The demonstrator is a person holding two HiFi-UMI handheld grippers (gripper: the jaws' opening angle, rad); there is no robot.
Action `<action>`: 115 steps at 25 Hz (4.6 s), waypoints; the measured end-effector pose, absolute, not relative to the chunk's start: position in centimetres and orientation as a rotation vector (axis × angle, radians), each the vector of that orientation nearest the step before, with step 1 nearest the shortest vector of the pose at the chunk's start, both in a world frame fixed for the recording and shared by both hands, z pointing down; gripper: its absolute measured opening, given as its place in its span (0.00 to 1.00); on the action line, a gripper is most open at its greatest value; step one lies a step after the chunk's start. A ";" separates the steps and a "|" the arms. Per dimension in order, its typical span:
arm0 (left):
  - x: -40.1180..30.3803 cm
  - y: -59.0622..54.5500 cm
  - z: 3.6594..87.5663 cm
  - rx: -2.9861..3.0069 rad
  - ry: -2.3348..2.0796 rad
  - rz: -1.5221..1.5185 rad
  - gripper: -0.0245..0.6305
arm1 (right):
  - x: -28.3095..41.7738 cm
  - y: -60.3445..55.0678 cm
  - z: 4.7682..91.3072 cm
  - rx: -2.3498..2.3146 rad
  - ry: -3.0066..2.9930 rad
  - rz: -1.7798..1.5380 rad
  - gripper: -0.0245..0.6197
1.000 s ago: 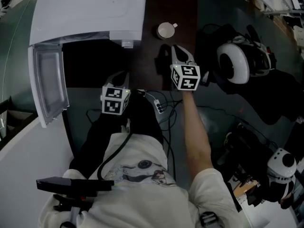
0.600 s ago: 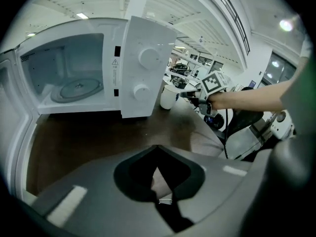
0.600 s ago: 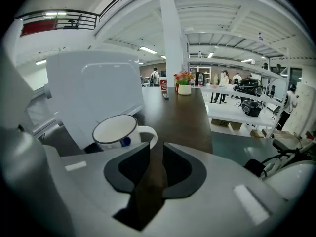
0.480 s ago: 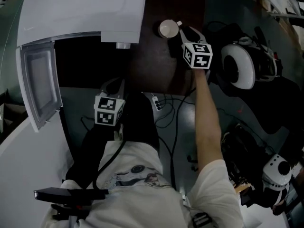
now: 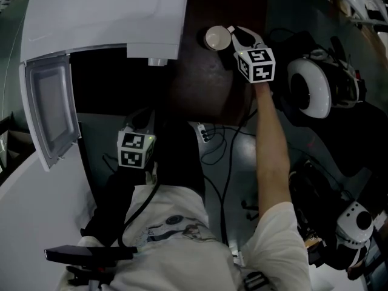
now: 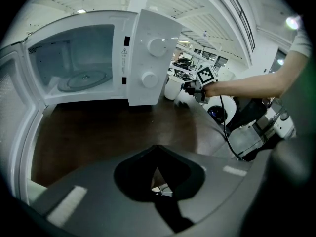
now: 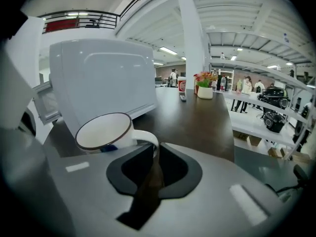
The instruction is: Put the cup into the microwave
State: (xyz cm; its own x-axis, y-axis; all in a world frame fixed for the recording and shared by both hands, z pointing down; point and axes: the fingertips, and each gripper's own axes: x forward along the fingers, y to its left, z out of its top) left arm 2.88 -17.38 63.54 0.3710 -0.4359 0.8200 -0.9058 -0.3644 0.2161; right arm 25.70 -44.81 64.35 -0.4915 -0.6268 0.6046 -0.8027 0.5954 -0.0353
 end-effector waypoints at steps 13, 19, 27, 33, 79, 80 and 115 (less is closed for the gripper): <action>2.9 -16.5 63.6 1.972 -1.140 0.893 0.04 | 26.8 -42.2 64.3 1.345 -2.265 0.590 0.08; 2.5 -16.1 63.6 1.989 -1.133 0.883 0.04 | 26.7 -40.5 64.3 1.443 -2.247 0.648 0.08; 2.5 -15.7 63.7 1.988 -1.131 0.873 0.04 | 26.3 -39.0 64.1 1.484 -2.251 0.691 0.08; 2.3 -15.6 63.8 1.981 -1.134 0.874 0.04 | 26.1 -38.4 62.5 1.502 -2.284 0.668 0.08; -8.5 -18.3 58.3 1.910 -1.440 0.569 0.04 | 7.0 -27.4 52.7 1.232 -2.479 0.614 0.08; -9.1 -18.5 58.1 1.904 -1.455 0.559 0.04 | 6.1 -27.4 52.6 1.217 -2.487 0.611 0.08; -18.7 -21.6 58.2 1.838 -1.543 0.525 0.04 | -8.6 -38.3 55.9 1.247 -2.469 0.651 0.08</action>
State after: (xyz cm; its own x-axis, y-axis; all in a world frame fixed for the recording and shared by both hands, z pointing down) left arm -18.73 -21.59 58.23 0.2191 -0.6986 0.6812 -0.9691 -0.0747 0.2351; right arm -8.57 -38.33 55.87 -0.5787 -0.6781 0.4531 -0.8133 0.5206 -0.2597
